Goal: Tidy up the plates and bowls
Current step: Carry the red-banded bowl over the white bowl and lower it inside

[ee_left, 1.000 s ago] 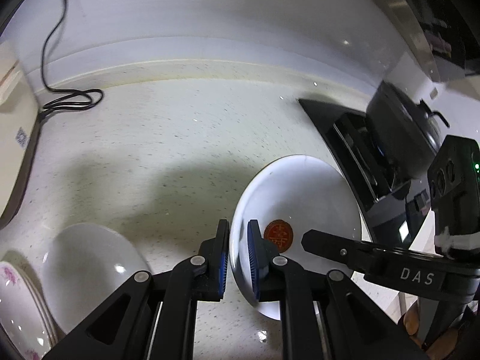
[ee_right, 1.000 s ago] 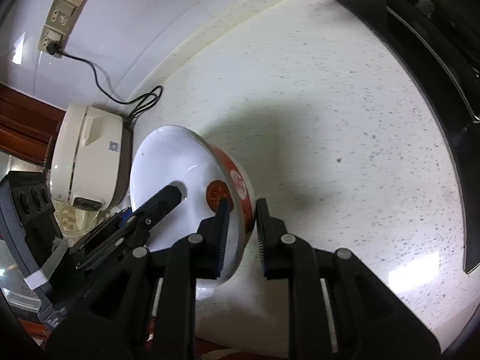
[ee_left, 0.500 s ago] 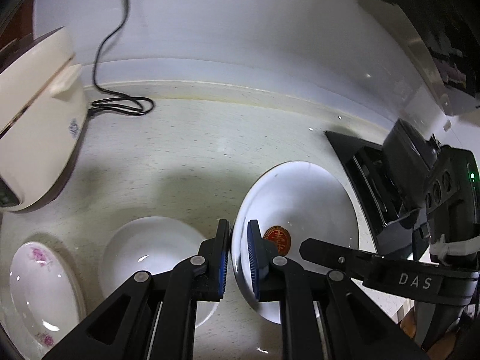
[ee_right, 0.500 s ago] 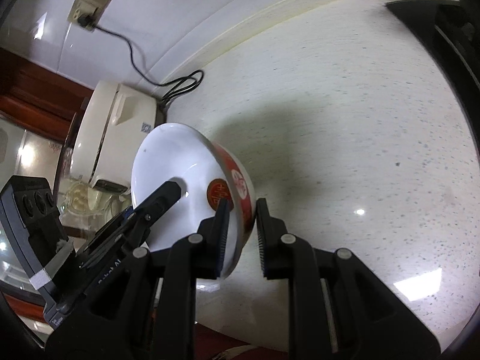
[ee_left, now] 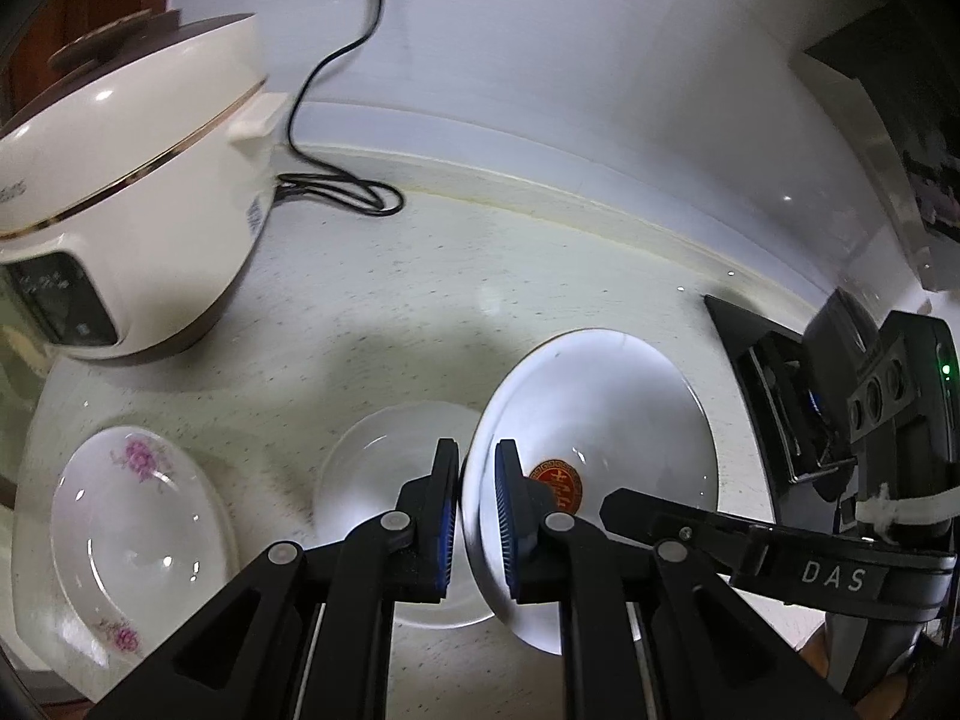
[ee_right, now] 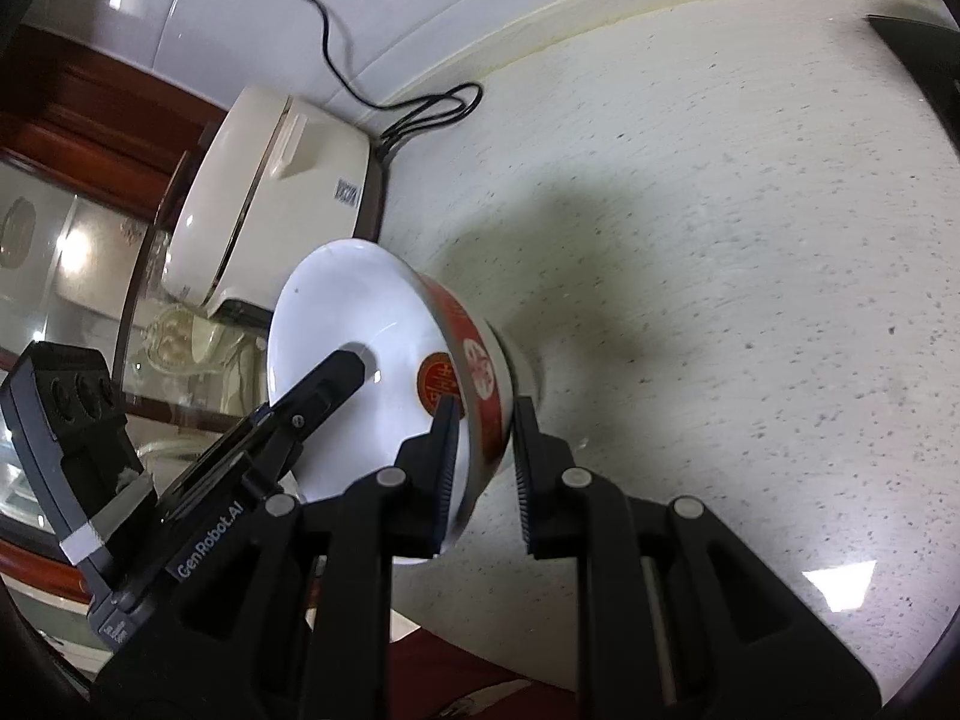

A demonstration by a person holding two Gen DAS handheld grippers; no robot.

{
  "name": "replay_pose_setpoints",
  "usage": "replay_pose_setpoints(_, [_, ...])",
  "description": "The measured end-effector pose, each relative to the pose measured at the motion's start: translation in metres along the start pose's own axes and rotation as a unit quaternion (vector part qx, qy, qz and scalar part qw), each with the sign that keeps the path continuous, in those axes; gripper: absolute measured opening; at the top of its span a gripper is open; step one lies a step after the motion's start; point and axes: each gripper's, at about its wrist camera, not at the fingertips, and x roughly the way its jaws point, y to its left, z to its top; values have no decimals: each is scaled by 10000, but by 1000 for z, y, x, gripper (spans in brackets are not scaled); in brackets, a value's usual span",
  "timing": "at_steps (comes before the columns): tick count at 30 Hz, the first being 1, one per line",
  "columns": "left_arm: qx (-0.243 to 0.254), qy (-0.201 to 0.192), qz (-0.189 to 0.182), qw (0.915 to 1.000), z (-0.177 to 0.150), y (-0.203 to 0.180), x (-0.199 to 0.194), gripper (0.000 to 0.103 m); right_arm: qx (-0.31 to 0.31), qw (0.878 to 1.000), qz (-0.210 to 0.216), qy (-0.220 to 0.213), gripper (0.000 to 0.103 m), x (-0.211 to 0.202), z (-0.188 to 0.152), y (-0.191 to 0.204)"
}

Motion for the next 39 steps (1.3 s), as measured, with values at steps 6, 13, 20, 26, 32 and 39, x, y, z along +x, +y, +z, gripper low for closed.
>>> replay_pose_setpoints(6, [-173,0,142,9997,-3,17,-3,13,-134,9997,44,197,21,14,1,9])
replay_pose_setpoints(13, [-415,112,276,9987,-10,33,1,13,-275,9989,-8,367,21,29,5,20])
replay_pose_setpoints(20, [-524,165,398,9977,-12,40,4,13,-438,9978,-93,493,21,41,7,27])
replay_pose_setpoints(26, [-499,275,416,9975,-14,39,12,13,-447,9972,-217,552,21,47,7,25])
replay_pose_setpoints(32, [-503,351,449,9971,-16,41,18,13,-496,9962,-308,645,21,53,6,24])
replay_pose_setpoints(39, [-518,454,444,9966,-20,42,23,13,-538,9953,-431,685,21,58,6,24])
